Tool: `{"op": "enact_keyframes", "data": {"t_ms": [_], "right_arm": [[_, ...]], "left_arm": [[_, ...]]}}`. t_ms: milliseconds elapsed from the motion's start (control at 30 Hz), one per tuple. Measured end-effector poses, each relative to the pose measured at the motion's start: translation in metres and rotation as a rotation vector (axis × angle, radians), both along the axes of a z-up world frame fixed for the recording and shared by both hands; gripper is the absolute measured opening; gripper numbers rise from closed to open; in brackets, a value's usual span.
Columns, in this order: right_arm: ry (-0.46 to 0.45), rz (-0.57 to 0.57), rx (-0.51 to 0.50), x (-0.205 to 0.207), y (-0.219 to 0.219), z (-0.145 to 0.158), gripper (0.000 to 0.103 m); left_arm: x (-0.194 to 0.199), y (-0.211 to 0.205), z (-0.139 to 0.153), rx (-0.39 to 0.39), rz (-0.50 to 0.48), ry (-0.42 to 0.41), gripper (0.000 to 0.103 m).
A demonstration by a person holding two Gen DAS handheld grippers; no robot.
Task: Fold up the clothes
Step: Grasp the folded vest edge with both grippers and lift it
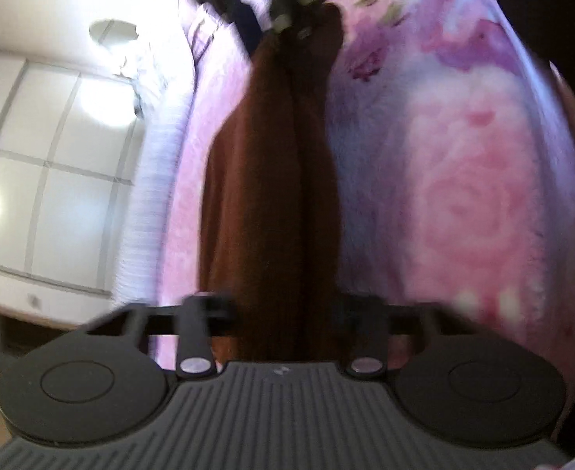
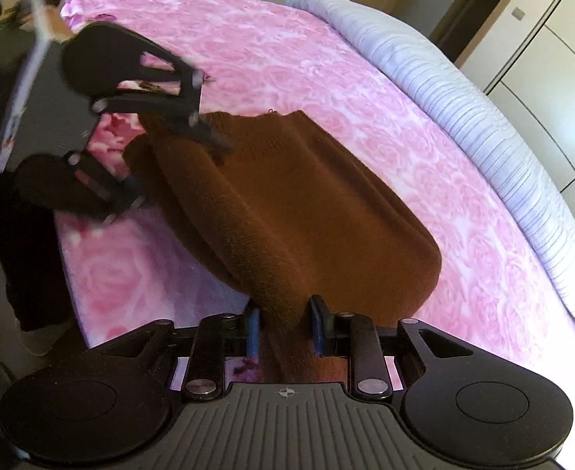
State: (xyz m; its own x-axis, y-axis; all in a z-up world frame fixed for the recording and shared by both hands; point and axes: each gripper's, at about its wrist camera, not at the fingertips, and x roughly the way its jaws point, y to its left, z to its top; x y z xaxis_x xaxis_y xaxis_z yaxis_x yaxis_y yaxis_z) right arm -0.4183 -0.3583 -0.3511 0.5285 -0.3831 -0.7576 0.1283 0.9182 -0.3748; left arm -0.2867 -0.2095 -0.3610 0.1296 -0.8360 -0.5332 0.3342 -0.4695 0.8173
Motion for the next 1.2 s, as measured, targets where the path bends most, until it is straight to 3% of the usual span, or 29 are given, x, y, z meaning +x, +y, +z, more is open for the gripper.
{"op": "enact_keyframes", "data": {"t_ms": [133, 233, 367, 500, 667, 933, 1000, 1067, 1133, 1200], "right_arm": [[0.002, -0.005, -0.051, -0.019, 0.023, -0.015, 0.052], [-0.018, -0.011, -0.103, -0.02, 0.041, -0.025, 0.06], [0.025, 0.064, -0.256, -0.004, 0.075, -0.05, 0.066], [0.059, 0.156, -0.428, 0.015, 0.098, -0.074, 0.066], [0.041, 0.159, -0.435, 0.027, 0.089, -0.079, 0.066], [0.1, 0.124, -0.585, 0.011, 0.064, -0.088, 0.066], [0.104, 0.099, -0.592, 0.004, 0.056, -0.088, 0.061], [0.104, 0.085, -0.553, -0.002, 0.051, -0.085, 0.039], [0.088, 0.078, -0.523, -0.005, 0.052, -0.082, 0.033], [0.067, 0.061, -0.488, -0.006, 0.051, -0.076, 0.029]], "left_arm": [[0.008, -0.011, 0.014, 0.071, 0.034, 0.108, 0.023], [0.012, -0.02, 0.022, 0.105, 0.057, 0.167, 0.023], [0.011, -0.025, 0.027, 0.13, 0.072, 0.203, 0.023], [0.013, -0.026, 0.028, 0.145, 0.077, 0.225, 0.023], [0.016, -0.028, 0.028, 0.154, 0.079, 0.242, 0.023], [0.017, -0.024, 0.026, 0.144, 0.069, 0.244, 0.025], [0.016, -0.018, 0.022, 0.122, 0.061, 0.228, 0.029], [0.013, -0.011, 0.015, 0.075, 0.037, 0.172, 0.041], [0.007, -0.004, 0.005, 0.005, -0.002, 0.08, 0.051], [0.002, 0.0, -0.003, -0.023, -0.038, 0.01, 0.05]]}}
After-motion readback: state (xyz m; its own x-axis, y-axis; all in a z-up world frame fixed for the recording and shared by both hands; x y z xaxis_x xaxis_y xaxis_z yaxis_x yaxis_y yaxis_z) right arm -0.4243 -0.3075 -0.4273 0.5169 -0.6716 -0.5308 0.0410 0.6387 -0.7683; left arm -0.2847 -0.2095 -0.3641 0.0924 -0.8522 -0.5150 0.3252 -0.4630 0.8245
